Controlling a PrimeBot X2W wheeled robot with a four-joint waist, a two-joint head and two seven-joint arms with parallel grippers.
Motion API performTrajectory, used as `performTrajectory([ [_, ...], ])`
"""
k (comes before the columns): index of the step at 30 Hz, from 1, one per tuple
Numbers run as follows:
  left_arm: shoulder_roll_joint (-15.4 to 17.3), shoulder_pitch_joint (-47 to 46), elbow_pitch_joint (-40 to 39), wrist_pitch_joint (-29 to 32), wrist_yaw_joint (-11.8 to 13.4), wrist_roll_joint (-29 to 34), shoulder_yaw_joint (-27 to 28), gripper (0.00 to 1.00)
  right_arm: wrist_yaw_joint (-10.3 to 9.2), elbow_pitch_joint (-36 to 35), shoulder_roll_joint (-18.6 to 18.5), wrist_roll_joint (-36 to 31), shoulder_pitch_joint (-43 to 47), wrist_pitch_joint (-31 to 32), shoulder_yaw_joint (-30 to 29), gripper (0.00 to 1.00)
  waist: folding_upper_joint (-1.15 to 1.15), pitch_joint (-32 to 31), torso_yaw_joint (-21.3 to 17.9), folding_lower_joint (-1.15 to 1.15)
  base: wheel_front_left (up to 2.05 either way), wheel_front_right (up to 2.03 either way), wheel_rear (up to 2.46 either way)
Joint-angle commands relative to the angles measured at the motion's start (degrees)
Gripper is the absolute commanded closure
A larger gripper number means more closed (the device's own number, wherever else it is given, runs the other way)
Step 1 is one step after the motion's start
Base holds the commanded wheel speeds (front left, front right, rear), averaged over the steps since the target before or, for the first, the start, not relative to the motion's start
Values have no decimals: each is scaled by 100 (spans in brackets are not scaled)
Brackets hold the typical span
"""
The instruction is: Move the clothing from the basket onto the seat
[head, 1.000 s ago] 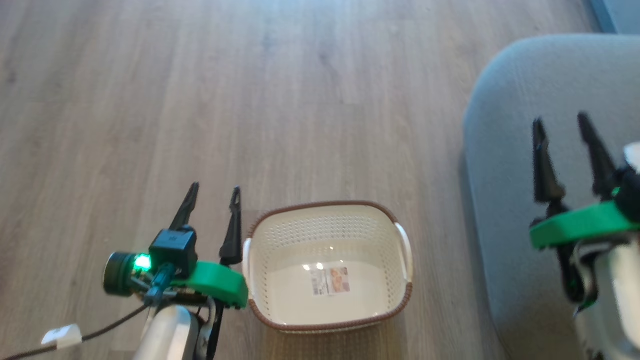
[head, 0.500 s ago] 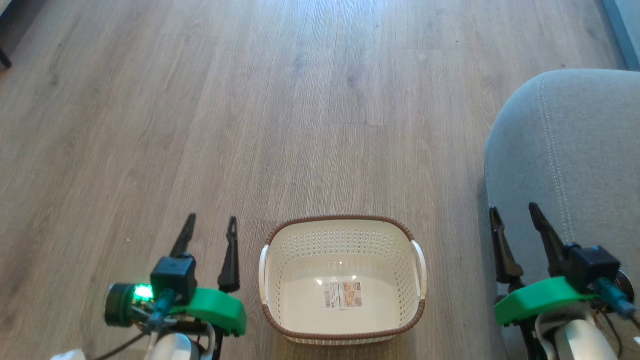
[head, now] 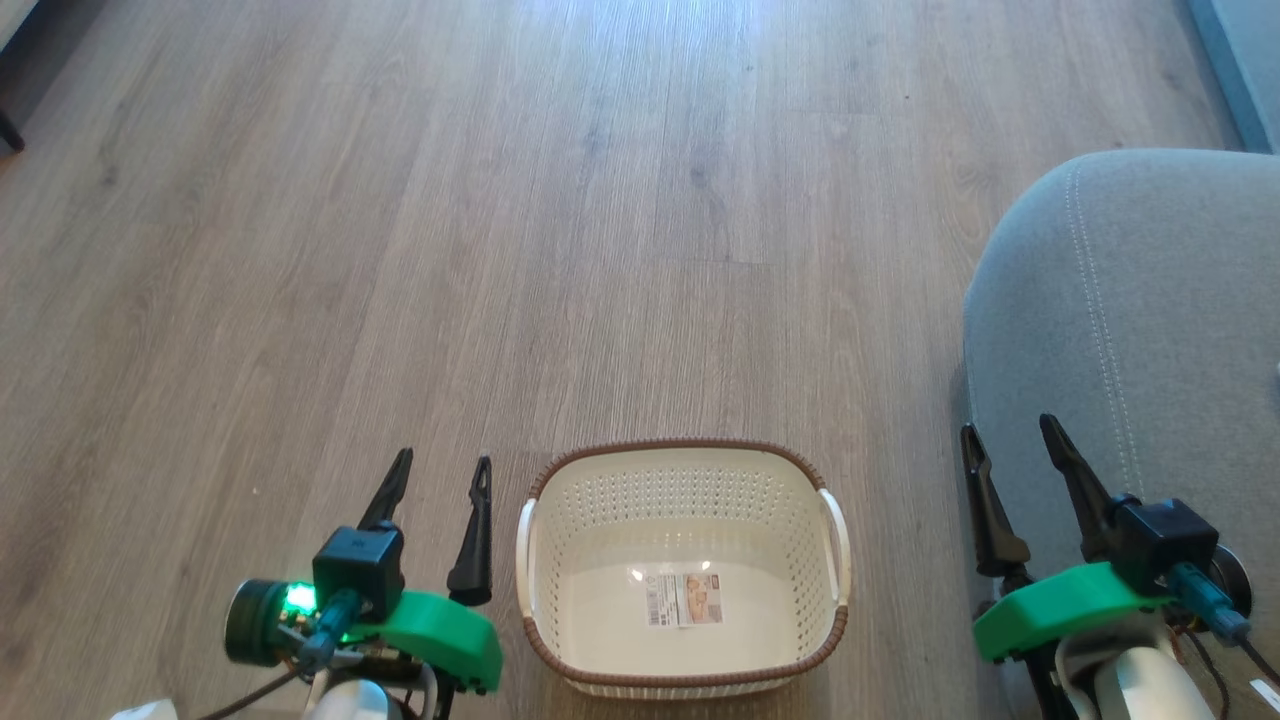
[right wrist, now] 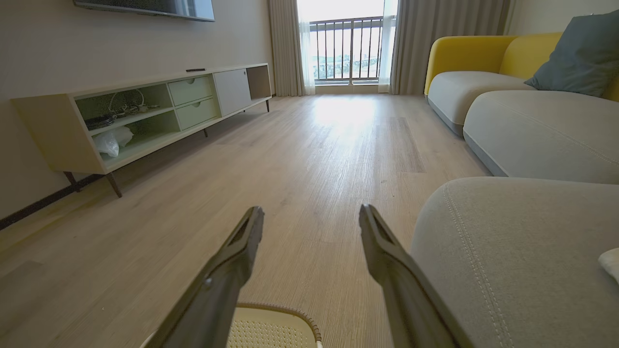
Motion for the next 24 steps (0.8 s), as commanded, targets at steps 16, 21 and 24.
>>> performTrajectory([
  [16, -30, -73, -98, -29, -360, -392, 315, 0, -1, -200, -30, 101, -169, -13, 131, 0, 0, -8, -95, 0, 0, 0, 0],
  [21, -30, -84, -48, -29, -395, -495, 367, 0, -1, -206, -53, 119, -187, -13, 155, 0, 0, 0, -133, 0, 0, 0, 0],
  [24, -30, -93, -89, -29, -411, -547, 401, 0, -1, -210, -59, 96, -181, -13, 105, 0, 0, 2, -142, 0, 0, 0, 0],
])
